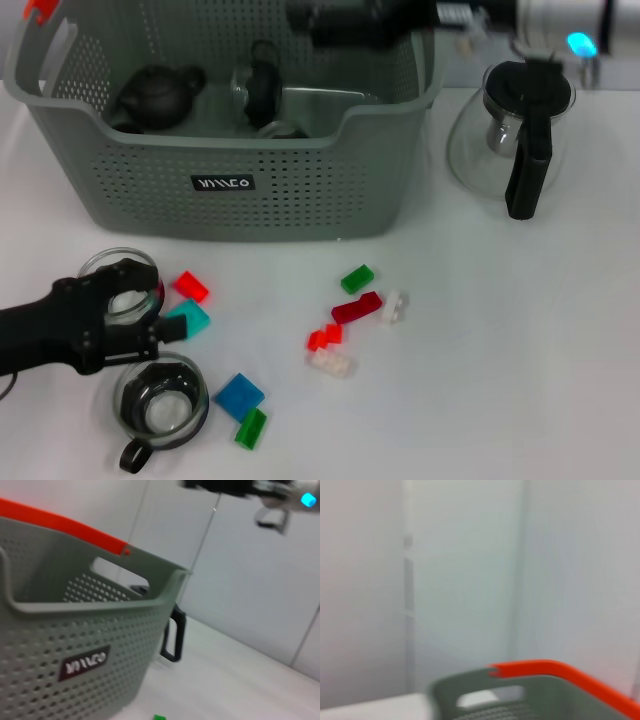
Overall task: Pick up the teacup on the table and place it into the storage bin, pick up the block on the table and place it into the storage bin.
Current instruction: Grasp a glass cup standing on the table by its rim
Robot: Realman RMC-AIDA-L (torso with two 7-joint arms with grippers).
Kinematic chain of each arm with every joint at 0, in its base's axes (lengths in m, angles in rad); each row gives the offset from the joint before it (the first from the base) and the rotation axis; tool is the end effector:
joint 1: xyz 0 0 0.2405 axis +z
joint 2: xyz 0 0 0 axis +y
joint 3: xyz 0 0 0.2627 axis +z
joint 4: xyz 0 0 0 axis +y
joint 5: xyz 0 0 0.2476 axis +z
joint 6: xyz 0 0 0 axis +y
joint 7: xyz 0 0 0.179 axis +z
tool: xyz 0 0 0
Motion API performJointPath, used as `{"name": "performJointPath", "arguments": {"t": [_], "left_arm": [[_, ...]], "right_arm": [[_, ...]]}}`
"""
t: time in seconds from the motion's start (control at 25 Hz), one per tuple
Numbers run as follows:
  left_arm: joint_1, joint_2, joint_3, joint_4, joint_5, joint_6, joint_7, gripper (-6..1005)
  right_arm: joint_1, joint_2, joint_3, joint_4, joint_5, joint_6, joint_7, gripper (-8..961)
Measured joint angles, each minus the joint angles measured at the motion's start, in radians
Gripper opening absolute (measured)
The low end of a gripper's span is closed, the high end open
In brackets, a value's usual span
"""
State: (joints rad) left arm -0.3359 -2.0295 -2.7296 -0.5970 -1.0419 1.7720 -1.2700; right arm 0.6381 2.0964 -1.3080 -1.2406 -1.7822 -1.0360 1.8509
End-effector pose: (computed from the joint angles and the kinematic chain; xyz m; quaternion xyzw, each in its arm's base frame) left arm -0.3532 0.2898 0.0079 -0.9014 -0.2800 -0.2894 0.1591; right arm 0.0523 0.4602 -0.0179 -0.9397 0.0714 0.2428 0.2302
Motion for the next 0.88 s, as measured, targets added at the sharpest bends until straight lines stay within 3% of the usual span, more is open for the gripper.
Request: {"name": "performJointPath", "arguments": {"t": [0.16, 0.36, 0.64, 0.88], "left_arm": [[0.004, 0.000, -0.045, 0.000, -0.001, 0.010, 0.002, 908], [0.002, 0.005, -0.060, 0.000, -0.001, 0.029, -0.013, 908], [0.011, 0.008, -0.065, -0.048, 0.006, 0.022, -0.056, 909], [0.030, 0.010, -0.060, -0.119, 0.010, 0.040, -0.094, 910]], "right_arm": [[-0.087, -0.003, 0.029, 0.004, 0.128, -0.157, -0.092, 923], [-0.154, -0.002, 0.047, 0.050, 0.139, -0.305, -0.151, 923], [-0.172, -0.014, 0.063, 0.133, 0.034, -0.464, -0.216, 918], [-0.147, -0.001, 0.056, 0.156, -0.105, -0.492, -0.208, 915]]}}
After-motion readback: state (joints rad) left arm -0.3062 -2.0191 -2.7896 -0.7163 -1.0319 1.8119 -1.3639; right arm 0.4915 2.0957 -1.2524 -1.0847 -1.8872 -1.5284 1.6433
